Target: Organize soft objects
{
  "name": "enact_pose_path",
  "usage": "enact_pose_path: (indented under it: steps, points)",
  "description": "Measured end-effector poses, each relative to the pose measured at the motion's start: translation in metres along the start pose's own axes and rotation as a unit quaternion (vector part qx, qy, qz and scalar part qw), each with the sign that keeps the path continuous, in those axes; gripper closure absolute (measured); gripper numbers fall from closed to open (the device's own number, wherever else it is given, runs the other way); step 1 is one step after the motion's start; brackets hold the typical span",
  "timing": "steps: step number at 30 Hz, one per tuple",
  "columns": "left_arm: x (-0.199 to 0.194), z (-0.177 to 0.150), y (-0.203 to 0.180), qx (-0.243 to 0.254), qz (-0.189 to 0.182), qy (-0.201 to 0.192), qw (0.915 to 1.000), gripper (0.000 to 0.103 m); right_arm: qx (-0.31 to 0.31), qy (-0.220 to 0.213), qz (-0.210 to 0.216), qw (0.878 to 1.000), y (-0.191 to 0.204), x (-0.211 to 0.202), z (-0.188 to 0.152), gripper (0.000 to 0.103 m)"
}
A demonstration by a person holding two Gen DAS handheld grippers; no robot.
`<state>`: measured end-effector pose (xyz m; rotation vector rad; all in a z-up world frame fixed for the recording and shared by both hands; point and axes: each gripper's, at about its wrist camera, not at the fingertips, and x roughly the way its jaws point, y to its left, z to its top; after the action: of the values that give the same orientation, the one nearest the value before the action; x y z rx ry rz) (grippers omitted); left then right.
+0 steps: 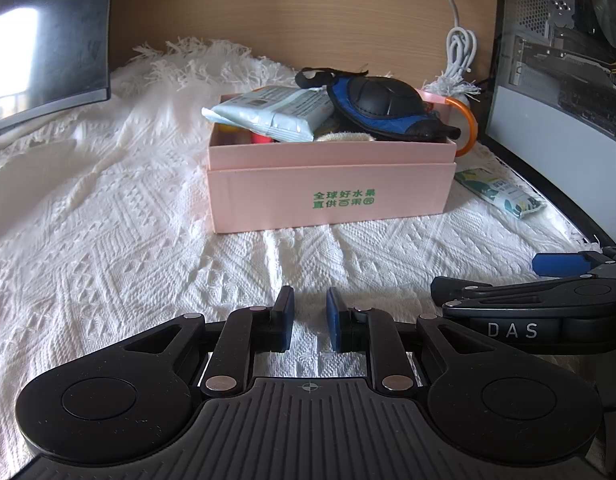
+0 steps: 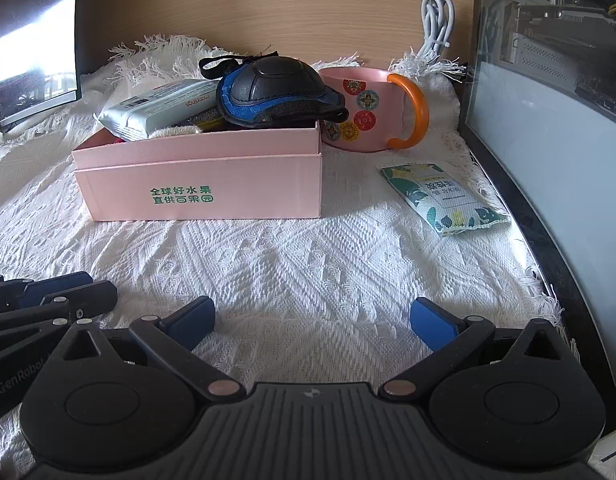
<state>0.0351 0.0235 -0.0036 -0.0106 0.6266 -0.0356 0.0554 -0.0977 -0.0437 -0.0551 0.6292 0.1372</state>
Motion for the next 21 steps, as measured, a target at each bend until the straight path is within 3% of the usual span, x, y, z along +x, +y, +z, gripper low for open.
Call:
enact_pose_path:
  steps: [21]
  points:
    - [0.0001, -0.0001, 0.0007, -0.002, -0.003, 0.0, 1.0, 0.083, 0.0, 0.0, 0.0, 1.0, 0.0, 0.0002, -0.0001, 0.0]
